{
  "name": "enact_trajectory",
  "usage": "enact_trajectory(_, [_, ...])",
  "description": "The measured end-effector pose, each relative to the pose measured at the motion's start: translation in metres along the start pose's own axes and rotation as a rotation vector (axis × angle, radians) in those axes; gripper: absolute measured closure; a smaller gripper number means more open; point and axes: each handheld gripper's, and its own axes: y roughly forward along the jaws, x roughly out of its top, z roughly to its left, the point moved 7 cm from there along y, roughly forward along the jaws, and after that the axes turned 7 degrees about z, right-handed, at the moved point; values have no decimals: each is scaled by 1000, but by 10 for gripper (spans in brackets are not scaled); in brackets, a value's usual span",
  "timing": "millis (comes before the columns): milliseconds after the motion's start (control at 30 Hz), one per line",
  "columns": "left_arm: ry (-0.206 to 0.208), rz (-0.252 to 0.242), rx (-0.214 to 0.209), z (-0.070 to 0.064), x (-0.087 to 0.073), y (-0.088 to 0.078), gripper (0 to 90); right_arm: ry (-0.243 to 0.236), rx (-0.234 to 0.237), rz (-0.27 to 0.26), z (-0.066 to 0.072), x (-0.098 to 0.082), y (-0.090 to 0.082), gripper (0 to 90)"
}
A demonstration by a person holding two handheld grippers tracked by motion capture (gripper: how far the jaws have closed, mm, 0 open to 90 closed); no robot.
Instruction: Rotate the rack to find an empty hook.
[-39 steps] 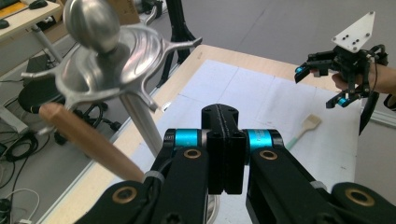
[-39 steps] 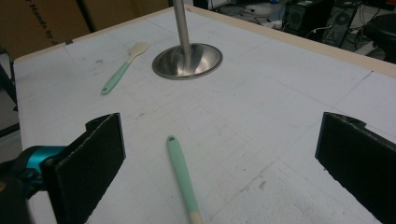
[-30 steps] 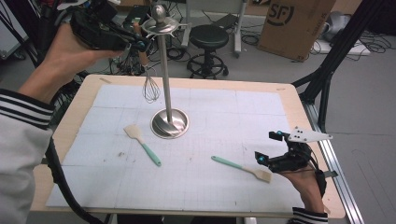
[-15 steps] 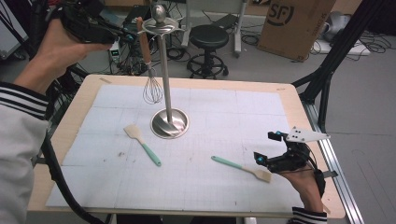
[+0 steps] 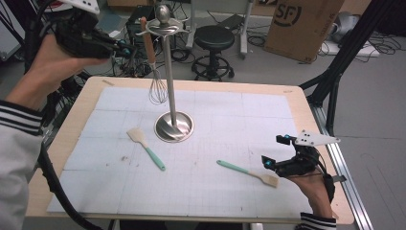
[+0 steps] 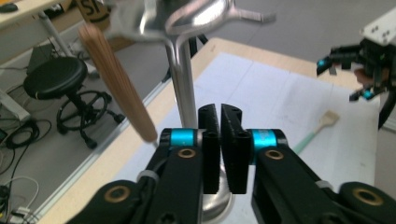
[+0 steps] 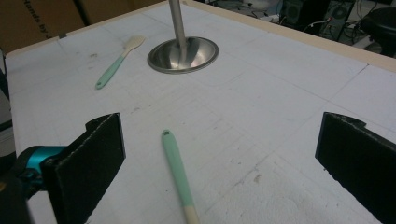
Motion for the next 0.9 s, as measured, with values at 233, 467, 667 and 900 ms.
enact_trajectory(233, [40, 8, -61, -18, -31, 2, 656, 14, -13, -8, -3, -1, -5, 3])
enact_trajectory(467, [119, 12, -73, -32, -57, 3, 435, 4, -8, -4, 0, 0, -2, 3])
enact_trajectory(667, [164, -5, -66, -42, -75, 2, 121, 5, -10, -1, 0, 0, -2, 3])
enact_trajectory(900, [118, -10, -55, -45, -92, 0, 17, 4, -10, -3, 0, 0, -3, 3])
